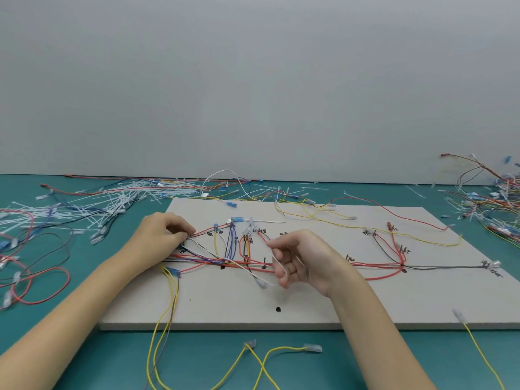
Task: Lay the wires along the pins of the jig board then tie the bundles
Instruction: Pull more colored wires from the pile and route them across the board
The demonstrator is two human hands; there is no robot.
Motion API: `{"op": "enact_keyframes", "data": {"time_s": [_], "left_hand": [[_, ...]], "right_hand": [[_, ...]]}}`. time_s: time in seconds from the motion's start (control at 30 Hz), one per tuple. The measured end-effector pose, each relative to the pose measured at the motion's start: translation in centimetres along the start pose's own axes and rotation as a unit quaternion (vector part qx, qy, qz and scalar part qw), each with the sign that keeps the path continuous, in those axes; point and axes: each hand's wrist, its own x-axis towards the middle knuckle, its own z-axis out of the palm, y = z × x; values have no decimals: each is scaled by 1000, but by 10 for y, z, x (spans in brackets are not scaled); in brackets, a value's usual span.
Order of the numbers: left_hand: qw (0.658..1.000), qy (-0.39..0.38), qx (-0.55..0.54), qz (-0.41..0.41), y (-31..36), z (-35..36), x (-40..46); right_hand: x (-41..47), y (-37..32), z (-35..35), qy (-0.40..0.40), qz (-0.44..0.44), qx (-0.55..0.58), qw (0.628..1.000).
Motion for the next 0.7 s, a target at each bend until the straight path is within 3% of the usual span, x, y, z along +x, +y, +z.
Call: {"op": "enact_keyframes", "data": {"time_s": [0.13, 0.27, 0.47, 0.7], "left_hand": [[999, 18, 33, 30, 6, 0, -5], [991, 27, 54, 118, 28, 8, -16], [976, -42, -11, 213, 70, 31, -43], [954, -108, 24, 279, 85, 54, -61]], "right_hand": [[0, 1, -1, 10, 24, -63, 998], [-1, 1, -8, 32, 34, -104, 993], [-6, -2, -24, 60, 40, -94, 993], [-6, -2, -33, 74, 27, -57, 995]]}}
